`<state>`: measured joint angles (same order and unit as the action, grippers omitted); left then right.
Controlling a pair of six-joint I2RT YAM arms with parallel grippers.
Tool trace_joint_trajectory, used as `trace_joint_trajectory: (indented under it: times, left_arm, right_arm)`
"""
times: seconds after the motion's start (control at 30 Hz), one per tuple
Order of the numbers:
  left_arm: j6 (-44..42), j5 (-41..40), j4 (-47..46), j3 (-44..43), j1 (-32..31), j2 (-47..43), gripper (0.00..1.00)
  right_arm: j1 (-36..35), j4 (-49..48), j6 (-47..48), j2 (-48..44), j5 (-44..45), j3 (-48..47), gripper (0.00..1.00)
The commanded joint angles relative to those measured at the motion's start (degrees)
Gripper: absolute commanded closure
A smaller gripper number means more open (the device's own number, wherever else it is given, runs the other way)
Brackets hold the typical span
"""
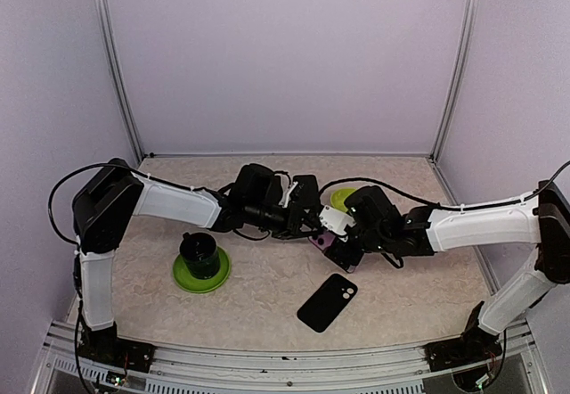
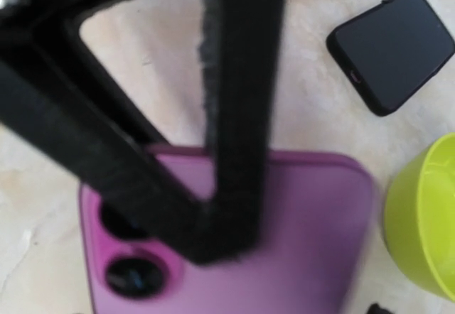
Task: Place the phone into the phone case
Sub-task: Pass from the right arm to the left, then pass from the left arm to the right
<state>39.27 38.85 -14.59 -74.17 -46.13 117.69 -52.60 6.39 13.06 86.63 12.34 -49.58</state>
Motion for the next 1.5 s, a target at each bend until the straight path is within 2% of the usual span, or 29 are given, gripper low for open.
trace_joint_trajectory:
  times: [0.0,0.37,0.53,0.63,0.77,0.93,1.03,1.13,1.27,1.3,1.4,1.47]
  left_arm:
    - [2.8,-3.3,-2.7,1.2,0.1,-3.8,1.0]
    - [9.5,-8.3,-3.6,1.4,0.3,-8.7,1.0]
    - [12.5,-10.2,-4.2,1.7,0.2,-10.9,1.0]
    - [15.1,-11.4,-5.0,2.6,0.1,-12.2,1.0]
    - [17.8,-13.0,-4.6,3.3,0.0,-14.1,1.0]
    - [18.9,-14.8,-3.3,3.6,-0.2,-15.7,1.0]
    - [19.5,-15.1,-2.9,3.8,-0.1,-16.2,1.0]
    - [20.5,-14.7,-3.8,4.3,-0.1,-16.1,1.0]
    - [21.5,-14.1,-5.1,5.3,0.1,-15.8,1.0]
    - [21.6,-14.0,-5.1,5.3,0.3,-15.8,0.97]
    - [21.4,-13.8,-5.1,5.3,0.6,-16.0,0.88]
    - [21.2,-13.6,-5.1,5.3,0.9,-16.2,0.76]
  right_arm:
    - [-1.3,-4.9,0.0,-3.0,3.0,2.0,0.13]
    - [-7.3,-10.1,2.7,-3.0,14.2,4.9,0.08]
    - [-9.4,-13.8,3.0,-0.6,25.6,5.3,0.1]
    - [-10.1,-15.6,4.1,2.9,32.8,4.8,0.14]
    - [-10.5,-19.7,6.3,6.5,39.9,4.4,0.24]
    - [-10.9,-22.8,8.9,8.4,42.8,3.8,0.35]
    - [-11.1,-25.2,11.0,9.2,44.4,3.9,0.47]
    - [-11.3,-27.3,12.8,10.0,45.1,4.0,0.65]
    - [-11.7,-29.8,14.8,10.7,46.0,4.4,0.94]
    - [-11.8,-30.3,15.3,10.7,46.0,4.6,1.0]
    - [-12.2,-32.3,16.6,10.4,46.2,5.3,1.0]
    - [-12.3,-32.8,17.1,10.0,45.8,5.7,1.0]
